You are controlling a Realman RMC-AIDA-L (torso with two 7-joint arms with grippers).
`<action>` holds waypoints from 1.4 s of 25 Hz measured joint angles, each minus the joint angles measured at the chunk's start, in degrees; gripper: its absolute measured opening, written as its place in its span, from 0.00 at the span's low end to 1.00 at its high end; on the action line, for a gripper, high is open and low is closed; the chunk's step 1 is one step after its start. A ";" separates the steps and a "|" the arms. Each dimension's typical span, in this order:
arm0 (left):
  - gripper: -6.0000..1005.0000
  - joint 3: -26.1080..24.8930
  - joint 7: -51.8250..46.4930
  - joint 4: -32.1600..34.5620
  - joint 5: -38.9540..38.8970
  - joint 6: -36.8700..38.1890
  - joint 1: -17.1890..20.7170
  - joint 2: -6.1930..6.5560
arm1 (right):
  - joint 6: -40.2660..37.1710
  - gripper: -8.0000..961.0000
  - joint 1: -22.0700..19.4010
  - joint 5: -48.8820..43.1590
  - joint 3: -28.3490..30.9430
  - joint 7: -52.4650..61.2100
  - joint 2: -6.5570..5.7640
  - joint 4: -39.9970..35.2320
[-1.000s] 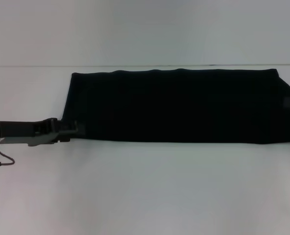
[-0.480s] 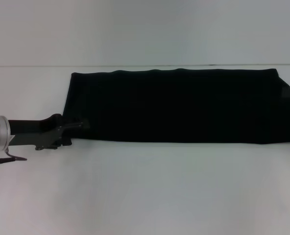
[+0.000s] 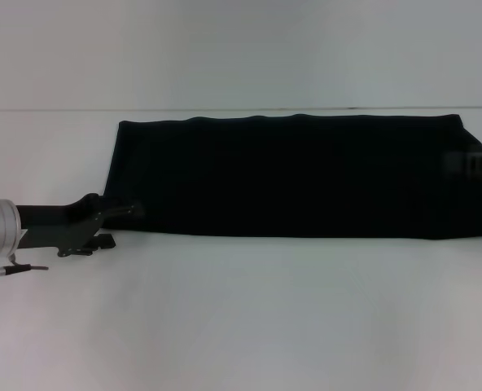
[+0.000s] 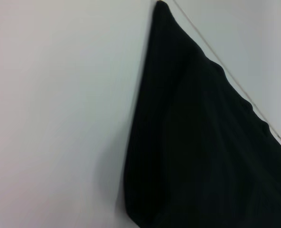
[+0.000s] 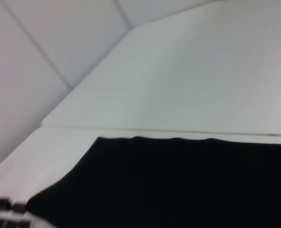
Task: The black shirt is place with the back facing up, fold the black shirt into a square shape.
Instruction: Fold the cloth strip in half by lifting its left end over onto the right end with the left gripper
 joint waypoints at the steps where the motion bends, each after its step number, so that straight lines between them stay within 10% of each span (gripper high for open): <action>1: 0.89 0.02 -0.21 -0.01 0.04 -0.18 0.00 0.00 | -1.15 0.89 0.13 0.00 -0.15 -1.87 0.01 0.09; 35: 0.86 0.31 -2.65 -2.25 0.76 -6.66 -1.70 0.55 | -7.52 0.89 1.46 3.13 -1.46 -6.57 0.29 -0.25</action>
